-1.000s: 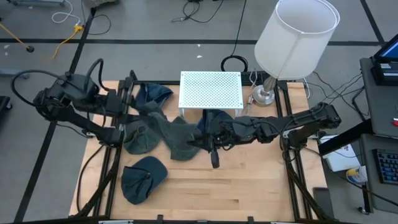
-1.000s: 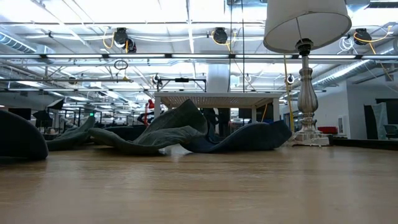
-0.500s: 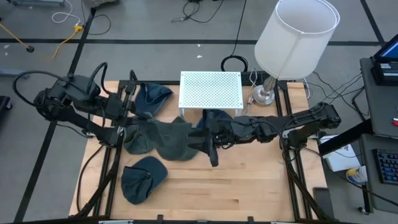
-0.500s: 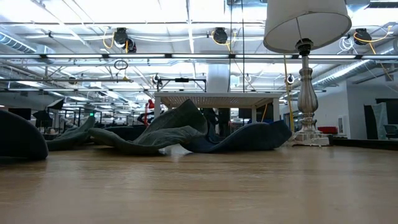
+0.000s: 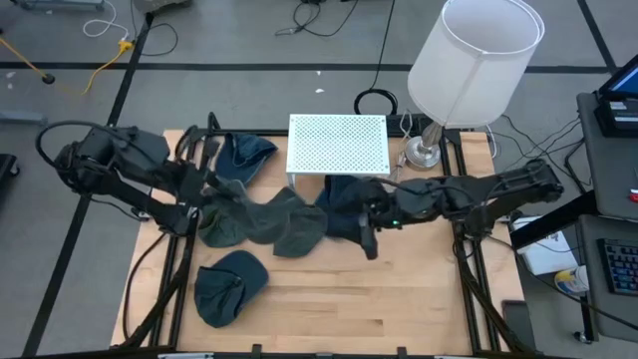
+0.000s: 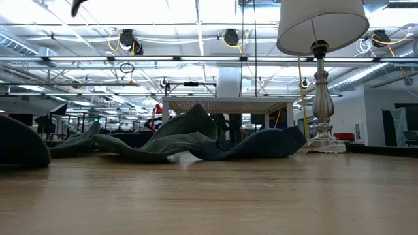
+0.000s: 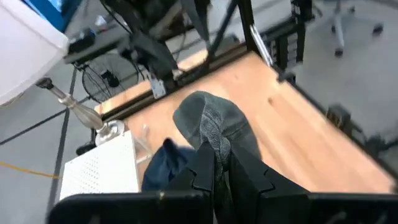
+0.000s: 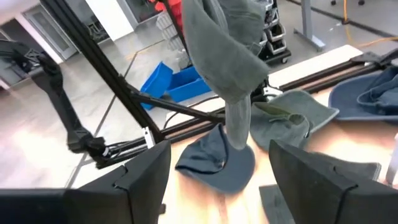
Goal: Pick & Place hat
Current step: Put the bottom right gray cap on the shelf
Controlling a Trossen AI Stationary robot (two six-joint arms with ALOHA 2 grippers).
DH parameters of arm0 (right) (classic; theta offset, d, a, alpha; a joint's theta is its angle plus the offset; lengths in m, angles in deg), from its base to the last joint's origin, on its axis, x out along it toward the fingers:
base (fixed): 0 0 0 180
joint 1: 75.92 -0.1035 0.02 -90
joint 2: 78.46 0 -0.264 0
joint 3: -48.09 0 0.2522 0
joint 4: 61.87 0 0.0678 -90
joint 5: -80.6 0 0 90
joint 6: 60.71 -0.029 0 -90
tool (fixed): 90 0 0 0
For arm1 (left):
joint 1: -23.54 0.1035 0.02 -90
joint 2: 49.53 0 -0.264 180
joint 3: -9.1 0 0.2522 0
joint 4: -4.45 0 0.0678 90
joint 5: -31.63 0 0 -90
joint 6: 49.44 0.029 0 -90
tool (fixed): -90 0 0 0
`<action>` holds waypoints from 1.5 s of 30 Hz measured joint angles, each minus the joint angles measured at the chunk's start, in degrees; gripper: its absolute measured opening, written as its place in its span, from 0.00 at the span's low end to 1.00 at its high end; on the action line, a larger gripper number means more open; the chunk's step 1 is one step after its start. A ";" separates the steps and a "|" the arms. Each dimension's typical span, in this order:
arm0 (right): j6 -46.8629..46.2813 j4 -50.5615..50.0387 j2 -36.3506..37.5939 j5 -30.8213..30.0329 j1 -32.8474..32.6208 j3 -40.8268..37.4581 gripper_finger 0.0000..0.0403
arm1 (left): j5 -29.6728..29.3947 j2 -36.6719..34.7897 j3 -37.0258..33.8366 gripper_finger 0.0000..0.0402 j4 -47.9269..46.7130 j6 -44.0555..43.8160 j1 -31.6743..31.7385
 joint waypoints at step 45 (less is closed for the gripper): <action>17.48 -0.76 5.90 -12.47 1.71 0.00 0.63 | -36.80 20.27 0.07 0.06 11.22 90.77 25.97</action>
